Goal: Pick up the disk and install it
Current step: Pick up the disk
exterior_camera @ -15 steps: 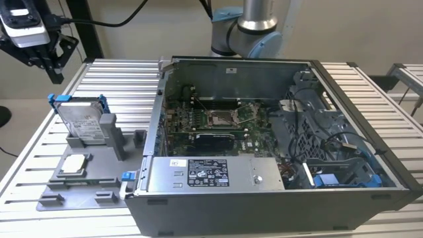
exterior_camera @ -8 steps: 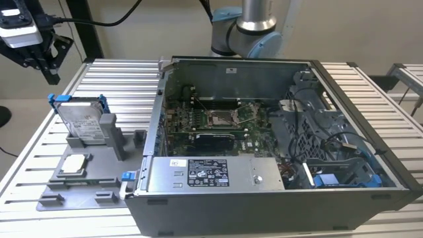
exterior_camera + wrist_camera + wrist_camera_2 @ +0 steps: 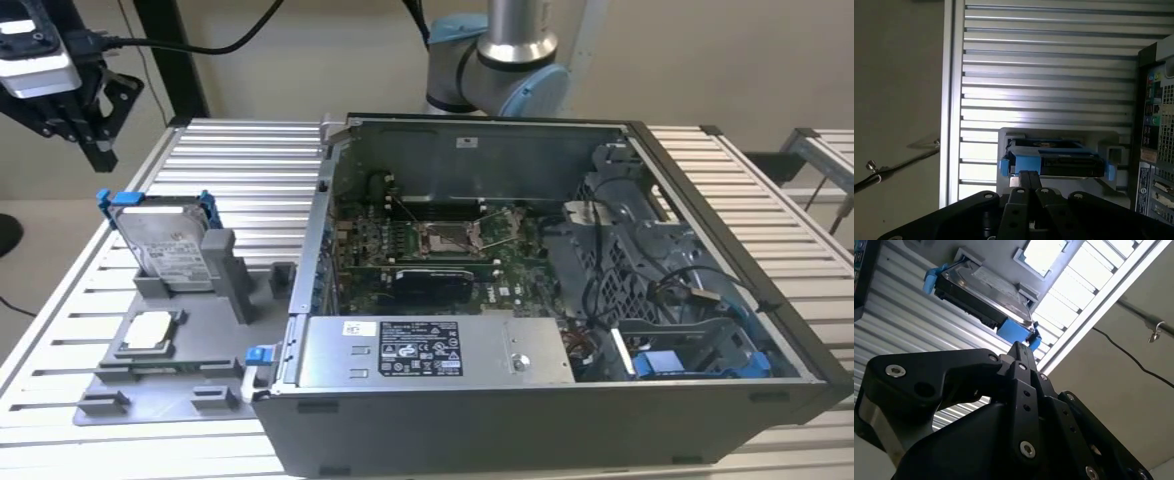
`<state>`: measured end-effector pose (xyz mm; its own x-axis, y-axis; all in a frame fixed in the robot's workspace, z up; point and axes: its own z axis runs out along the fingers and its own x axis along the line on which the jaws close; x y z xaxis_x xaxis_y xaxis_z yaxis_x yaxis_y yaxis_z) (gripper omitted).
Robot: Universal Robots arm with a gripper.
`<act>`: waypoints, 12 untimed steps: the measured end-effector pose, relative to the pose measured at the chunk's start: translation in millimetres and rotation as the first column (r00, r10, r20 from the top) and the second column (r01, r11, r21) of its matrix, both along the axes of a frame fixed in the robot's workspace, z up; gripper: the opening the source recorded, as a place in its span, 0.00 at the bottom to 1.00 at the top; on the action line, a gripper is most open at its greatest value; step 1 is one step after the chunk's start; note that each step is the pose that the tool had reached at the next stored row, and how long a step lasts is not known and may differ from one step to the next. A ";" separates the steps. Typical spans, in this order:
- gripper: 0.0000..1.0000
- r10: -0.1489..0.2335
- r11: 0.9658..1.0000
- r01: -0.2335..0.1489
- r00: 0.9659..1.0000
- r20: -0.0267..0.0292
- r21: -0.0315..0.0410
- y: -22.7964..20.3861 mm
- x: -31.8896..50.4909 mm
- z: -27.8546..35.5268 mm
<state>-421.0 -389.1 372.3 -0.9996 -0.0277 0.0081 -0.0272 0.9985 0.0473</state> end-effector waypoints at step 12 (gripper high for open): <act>0.00 0.043 0.999 -0.043 0.999 -0.001 0.000 0.0 0.0 -0.1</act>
<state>-421.0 -389.1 372.3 -0.9975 -0.0704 0.0086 -0.0699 0.9964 0.0473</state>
